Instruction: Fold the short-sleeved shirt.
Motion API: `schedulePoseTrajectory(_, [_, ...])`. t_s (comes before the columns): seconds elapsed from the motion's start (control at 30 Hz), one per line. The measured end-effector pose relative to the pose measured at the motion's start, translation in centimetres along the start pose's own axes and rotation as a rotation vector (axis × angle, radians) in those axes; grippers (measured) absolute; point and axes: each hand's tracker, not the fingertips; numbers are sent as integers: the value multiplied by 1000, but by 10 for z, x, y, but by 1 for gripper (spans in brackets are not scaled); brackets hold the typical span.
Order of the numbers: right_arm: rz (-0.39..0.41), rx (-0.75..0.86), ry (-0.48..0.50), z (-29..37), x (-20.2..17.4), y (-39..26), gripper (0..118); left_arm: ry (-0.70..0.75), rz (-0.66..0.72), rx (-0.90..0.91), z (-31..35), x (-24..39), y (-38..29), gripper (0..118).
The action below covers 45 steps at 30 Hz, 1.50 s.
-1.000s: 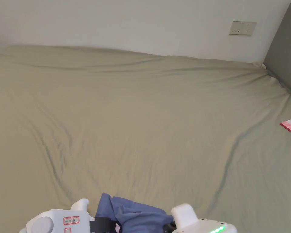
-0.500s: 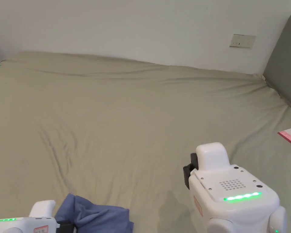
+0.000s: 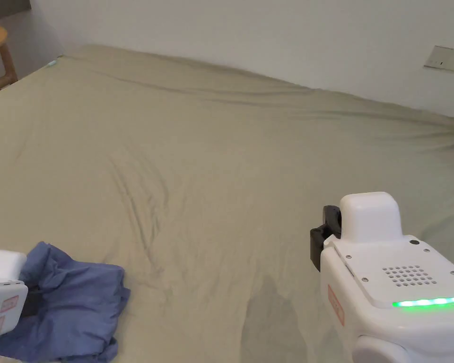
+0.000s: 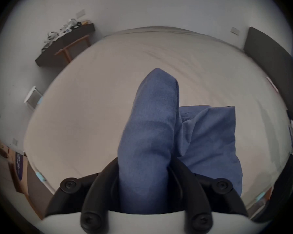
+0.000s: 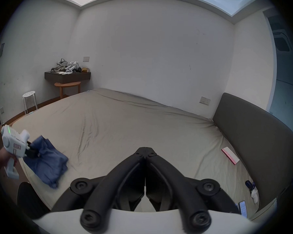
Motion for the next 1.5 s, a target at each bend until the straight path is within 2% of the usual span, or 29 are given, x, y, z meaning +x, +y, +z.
schedulePoseTrajectory(0.1, [18, -7, 3, -8, -13, 1, 2, 64, 46, -13, -10, -46, 5, 22])
schedulePoseTrajectory(0.3, [16, -32, 17, -27, -34, 3, 2, 230, -14, -13, -34, -117, 17, 22])
schedulePoseTrajectory(0.57, [52, -72, 20, -45, -49, -2, 2, 296, -19, -40, -55, -165, 36, 22])
schedulePoseTrajectory(0.63, [53, -82, 20, -49, -49, -2, 2, 269, -17, -74, -61, -170, 34, 23])
schedulePoseTrajectory(0.67, [53, -88, 21, -50, -49, -3, 2, 270, -15, -63, -61, -171, 33, 29])
schedulePoseTrajectory(0.7, [52, -92, 24, -51, -48, -3, 2, 259, -3, -67, -59, -170, 34, 53])
schedulePoseTrajectory(0.73, [51, -95, 26, -52, -47, -3, 2, 268, 1, -68, -60, -165, 36, 83])
schedulePoseTrajectory(0.77, [52, -98, 26, -53, -46, -3, 2, 446, -13, -71, -52, -173, 40, 113])
schedulePoseTrajectory(0.8, [53, -98, 28, -53, -43, -4, 2, 427, 10, -46, -42, -179, 43, 118])
schedulePoseTrajectory(0.83, [50, -98, 30, -52, -39, -3, 2, 365, 66, 11, -24, -180, 46, 115])
schedulePoseTrajectory(0.9, [41, -90, 36, -50, -32, -2, 2, 330, 182, 111, 12, -177, 62, 115])
schedulePoseTrajectory(1.0, [34, -66, 39, -43, -17, 2, 2, 318, 248, 321, 80, -153, 84, 115])
schedulePoseTrajectory(1.03, [35, -54, 38, -40, -12, 4, 2, 307, 231, 398, 82, -154, 94, 115])
schedulePoseTrajectory(1.17, [32, 31, 14, -16, 17, 17, 2, 230, 223, 675, 160, -94, 118, 116])
schedulePoseTrajectory(1.3, [13, 141, -28, 17, 51, 35, 2, 34, 193, 823, 215, -24, 129, 116])
schedulePoseTrajectory(1.37, [3, 194, -54, 36, 67, 42, 2, 44, 161, 897, 235, 19, 129, 115])
schedulePoseTrajectory(1.4, [3, 214, -74, 46, 73, 45, 2, 50, 142, 921, 253, 61, 123, 114])
schedulePoseTrajectory(1.43, [3, 228, -92, 54, 78, 47, 2, 50, 128, 939, 264, 90, 118, 112])
schedulePoseTrajectory(1.5, [1, 254, -111, 73, 89, 46, 2, -24, 121, 1004, 282, 147, 104, 95])
